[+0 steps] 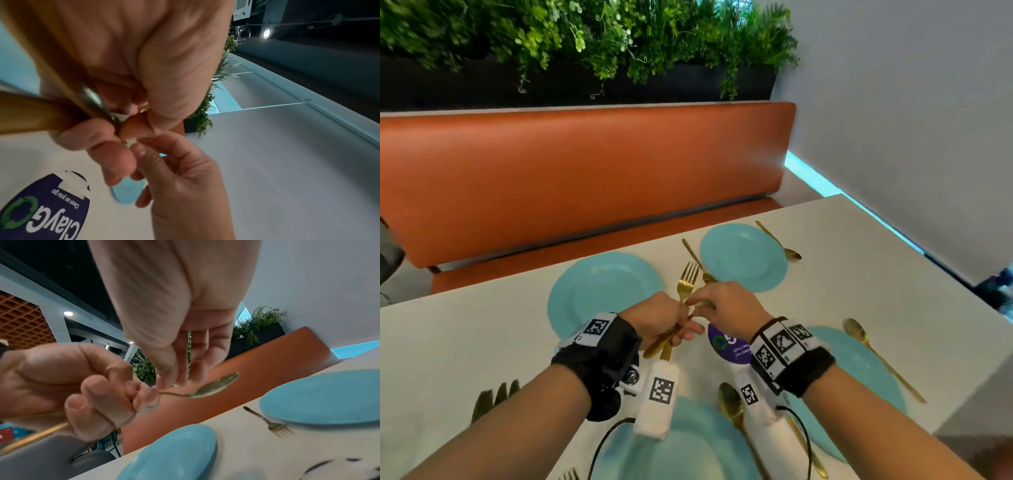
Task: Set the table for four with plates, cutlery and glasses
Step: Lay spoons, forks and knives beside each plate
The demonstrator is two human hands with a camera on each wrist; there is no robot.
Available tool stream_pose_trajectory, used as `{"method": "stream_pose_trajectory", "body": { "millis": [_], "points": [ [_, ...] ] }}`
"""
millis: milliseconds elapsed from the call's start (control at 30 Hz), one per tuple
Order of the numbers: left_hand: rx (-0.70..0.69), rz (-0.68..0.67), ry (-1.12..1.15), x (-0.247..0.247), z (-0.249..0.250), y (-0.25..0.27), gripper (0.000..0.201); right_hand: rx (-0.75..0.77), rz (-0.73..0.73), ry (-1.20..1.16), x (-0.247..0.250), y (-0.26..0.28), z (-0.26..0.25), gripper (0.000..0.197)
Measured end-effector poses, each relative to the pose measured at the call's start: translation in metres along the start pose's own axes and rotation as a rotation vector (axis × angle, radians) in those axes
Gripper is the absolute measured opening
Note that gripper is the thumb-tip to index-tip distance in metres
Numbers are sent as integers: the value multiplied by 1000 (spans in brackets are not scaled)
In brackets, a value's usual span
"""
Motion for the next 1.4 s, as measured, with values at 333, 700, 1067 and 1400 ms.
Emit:
{"method": "stream_pose_trajectory", "body": {
  "millis": [333,700,1067,1400],
  "points": [
    [13,-40,-119,34,-45,52,25,-19,-67,57,-33,30,-64,26],
    [24,-18,-227,47,-61,28,23,19,-197,132,-58,10,-67,22],
    [-26,317,21,137,-36,-21,23,-545,-153,-23,-54,-88,31,30],
    [-63,426,90,164,-43,-30,19,-498,-289,153,-77,-135,54,37]
  ]
}}
Point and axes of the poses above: each hand's wrist, its own y-axis away from the middle knuckle, its own x-axis out of the back of the hand, z = x × y, the point moved 4 cm from there along -y, towards the middle knuckle, and after that the axes turned 4 degrees about x, right-handed, at the moved point
